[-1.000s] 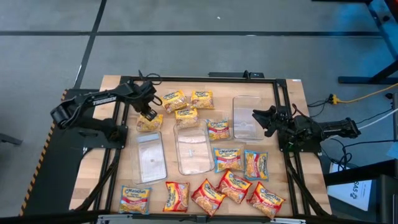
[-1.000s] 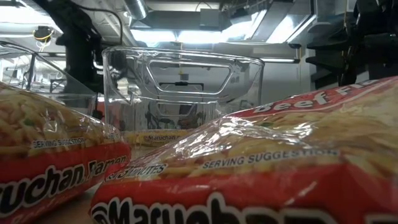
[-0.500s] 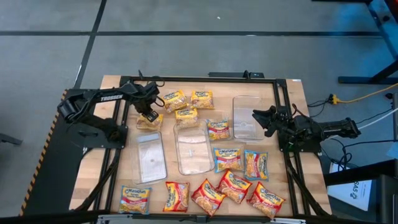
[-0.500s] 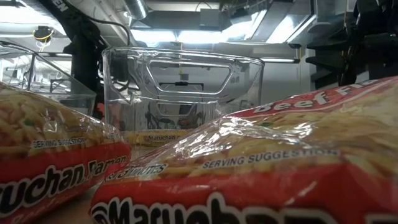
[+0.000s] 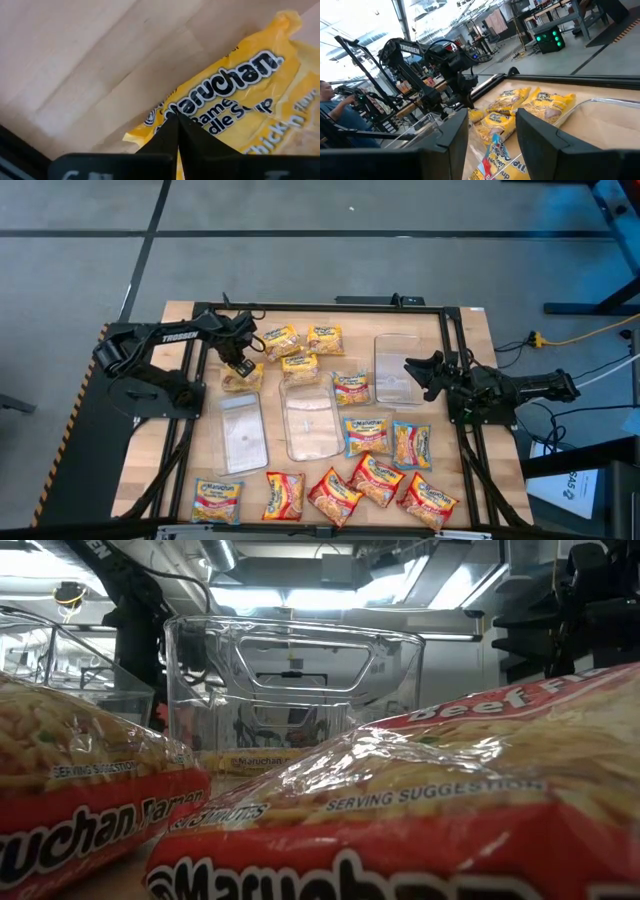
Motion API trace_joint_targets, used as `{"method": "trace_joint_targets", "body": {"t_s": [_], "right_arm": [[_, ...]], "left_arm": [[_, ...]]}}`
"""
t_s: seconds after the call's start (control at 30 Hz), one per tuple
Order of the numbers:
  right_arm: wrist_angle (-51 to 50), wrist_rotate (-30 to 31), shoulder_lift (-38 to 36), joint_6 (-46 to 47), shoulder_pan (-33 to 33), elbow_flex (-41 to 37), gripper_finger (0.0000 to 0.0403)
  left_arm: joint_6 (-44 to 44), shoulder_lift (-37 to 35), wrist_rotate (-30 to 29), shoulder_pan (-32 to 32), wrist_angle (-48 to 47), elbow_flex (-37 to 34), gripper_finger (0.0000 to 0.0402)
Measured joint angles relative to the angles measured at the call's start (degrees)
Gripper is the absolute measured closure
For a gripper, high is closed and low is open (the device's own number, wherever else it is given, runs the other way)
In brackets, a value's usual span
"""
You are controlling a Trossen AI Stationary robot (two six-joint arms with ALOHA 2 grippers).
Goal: Sort Maruchan noodles
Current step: Put the yellow noodle pack into the left transparent bin
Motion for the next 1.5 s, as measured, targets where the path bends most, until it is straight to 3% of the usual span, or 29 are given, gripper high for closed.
{"method": "trace_joint_targets", "body": {"t_s": [0.23,0.5,0.97,1.1,1.37,1.5], "right_arm": [[0.0,0.0,0.0,0.0,0.0,0.0,0.0242],[0.0,0.0,0.0,0.0,0.0,0.0,0.0242],[-2.2,0.0,0.0,0.0,0.0,0.1,0.0242],[-2.2,0.0,0.0,0.1,0.0,0.1,0.0242],[-2.4,-1.2,0.0,1.9,0.0,0.1,0.0242],[-2.4,-1.4,0.0,2.0,0.0,0.1,0.0242]], "left_arm": [[0.1,0.0,-0.2,-1.0,-5.1,6.1,0.0401],[-1.7,-0.1,-0.4,-7.2,-12.8,10.4,0.0401],[-3.6,-0.1,-7.2,-15.3,-22.6,25.7,0.0401],[-3.7,-0.1,-14.5,-15.7,-22.7,24.6,0.0397],[-3.3,-0.1,-16.8,-15.2,-19.9,13.9,0.0336],[-9.0,-0.1,-17.3,-13.9,-15.3,6.1,0.0296]]}}
